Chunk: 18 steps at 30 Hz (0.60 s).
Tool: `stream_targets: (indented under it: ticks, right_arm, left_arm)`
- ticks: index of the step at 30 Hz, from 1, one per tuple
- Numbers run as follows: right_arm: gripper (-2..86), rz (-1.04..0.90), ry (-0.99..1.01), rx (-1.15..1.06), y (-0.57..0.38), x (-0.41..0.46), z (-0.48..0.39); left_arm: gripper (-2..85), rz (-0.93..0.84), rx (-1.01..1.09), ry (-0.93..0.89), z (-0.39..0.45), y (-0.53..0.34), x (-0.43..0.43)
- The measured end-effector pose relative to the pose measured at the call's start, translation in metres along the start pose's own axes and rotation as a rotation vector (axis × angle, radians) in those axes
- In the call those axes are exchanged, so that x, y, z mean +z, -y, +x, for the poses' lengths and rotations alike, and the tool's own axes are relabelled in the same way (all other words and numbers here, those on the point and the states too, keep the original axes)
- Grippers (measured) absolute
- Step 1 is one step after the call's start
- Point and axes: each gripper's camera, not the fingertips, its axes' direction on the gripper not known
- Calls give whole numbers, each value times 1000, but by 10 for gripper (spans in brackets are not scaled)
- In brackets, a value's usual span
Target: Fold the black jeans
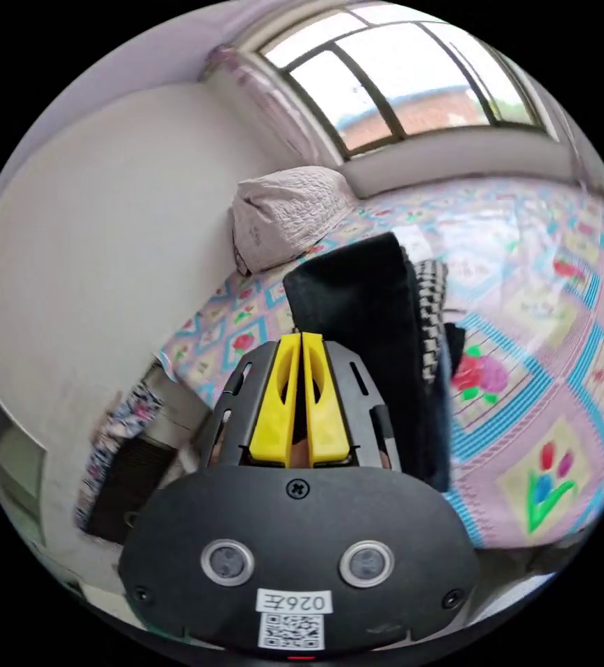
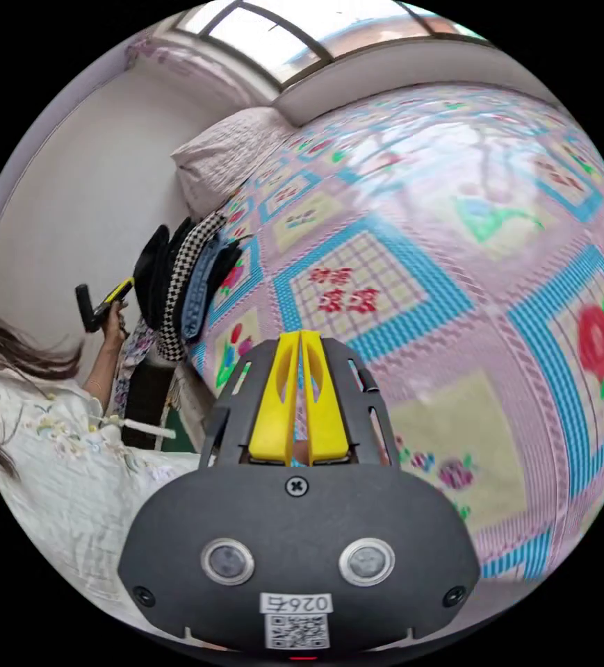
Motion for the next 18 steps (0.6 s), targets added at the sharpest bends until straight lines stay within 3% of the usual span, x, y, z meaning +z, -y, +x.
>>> stream_targets:
  ticks: [3, 6, 11, 18]
  right_arm:
    - [-9, 104, -75, 105, -52, -41, 11]
    - [-9, 149, -54, 150, -92, -65, 22]
    - [-9, 201, -3, 108, -150, -125, 39]
    - [-9, 328, -118, 128, -253, -241, 78]
  left_arm:
    - [-10, -35, -143, -172, 10, -15, -7]
    - [-10, -38, -121, -423, 51, -22, -19]
    - [-10, -16, -35, -756, 141, -17, -57]
    - [-10, -61, 195, -1228, 286, 13, -105]
